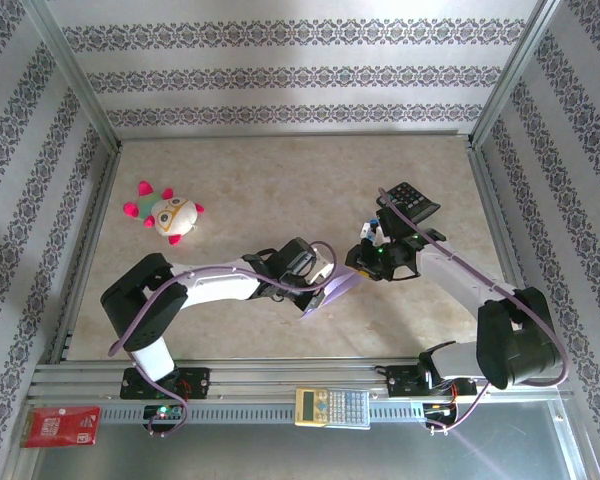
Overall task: Fold a paper plane with a square sheet of paper (pick it up from the middle)
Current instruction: Fold the wing for the fifth time at the center of the table.
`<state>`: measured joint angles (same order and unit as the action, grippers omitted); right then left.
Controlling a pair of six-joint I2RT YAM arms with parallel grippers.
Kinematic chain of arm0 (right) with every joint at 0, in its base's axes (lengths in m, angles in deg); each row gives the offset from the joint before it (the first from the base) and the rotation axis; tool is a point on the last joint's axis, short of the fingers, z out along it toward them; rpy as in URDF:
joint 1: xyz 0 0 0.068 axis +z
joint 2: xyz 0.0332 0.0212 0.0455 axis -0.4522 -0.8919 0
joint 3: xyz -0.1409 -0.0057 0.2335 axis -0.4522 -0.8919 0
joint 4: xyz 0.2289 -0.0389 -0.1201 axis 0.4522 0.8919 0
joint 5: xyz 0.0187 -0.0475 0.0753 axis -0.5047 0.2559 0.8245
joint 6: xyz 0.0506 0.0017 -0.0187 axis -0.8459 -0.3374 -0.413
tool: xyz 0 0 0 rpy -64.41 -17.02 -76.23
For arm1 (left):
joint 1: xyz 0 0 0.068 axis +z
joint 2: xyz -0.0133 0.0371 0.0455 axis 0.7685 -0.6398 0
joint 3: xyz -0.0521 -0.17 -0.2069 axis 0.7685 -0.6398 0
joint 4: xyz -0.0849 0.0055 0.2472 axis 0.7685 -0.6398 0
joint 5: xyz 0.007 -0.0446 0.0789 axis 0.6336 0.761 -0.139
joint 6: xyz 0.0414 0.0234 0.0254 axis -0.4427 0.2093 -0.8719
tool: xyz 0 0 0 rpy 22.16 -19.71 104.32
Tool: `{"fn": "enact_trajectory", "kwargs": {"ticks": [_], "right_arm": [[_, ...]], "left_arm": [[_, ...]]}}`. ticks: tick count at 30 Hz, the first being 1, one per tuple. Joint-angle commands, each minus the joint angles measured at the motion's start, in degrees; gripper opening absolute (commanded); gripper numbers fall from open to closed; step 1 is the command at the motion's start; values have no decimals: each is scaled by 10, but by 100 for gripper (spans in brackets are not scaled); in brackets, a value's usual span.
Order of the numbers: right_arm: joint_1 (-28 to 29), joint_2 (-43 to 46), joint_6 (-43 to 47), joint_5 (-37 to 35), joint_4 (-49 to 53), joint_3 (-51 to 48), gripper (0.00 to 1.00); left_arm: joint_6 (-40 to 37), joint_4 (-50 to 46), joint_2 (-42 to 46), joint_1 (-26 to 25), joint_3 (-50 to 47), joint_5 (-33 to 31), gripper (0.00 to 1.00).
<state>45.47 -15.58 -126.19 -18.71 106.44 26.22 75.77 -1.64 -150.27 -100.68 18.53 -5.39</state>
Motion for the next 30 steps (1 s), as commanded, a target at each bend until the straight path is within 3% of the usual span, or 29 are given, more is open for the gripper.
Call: {"fn": "enact_trajectory", "kwargs": {"ticks": [1, 14, 23, 26, 30], "right_arm": [[-6, 0, 41, -17, 41, 5, 35], [-22, 27, -20, -12, -17, -70, 48], [-32, -11, -45, 5, -76, -71, 49], [-34, -33, -51, 16, -92, -64, 46], [-34, -57, -55, 23, -105, -56, 32]], "left_arm": [[20, -33, -5, 5, 7, 1, 0], [-2, -44, -8, -13, 7, -48, 0], [-12, -46, -9, -14, 5, -55, 0], [-17, -50, -8, -14, 5, -59, 0], [-22, -57, -7, -15, 6, -66, 0]]}}
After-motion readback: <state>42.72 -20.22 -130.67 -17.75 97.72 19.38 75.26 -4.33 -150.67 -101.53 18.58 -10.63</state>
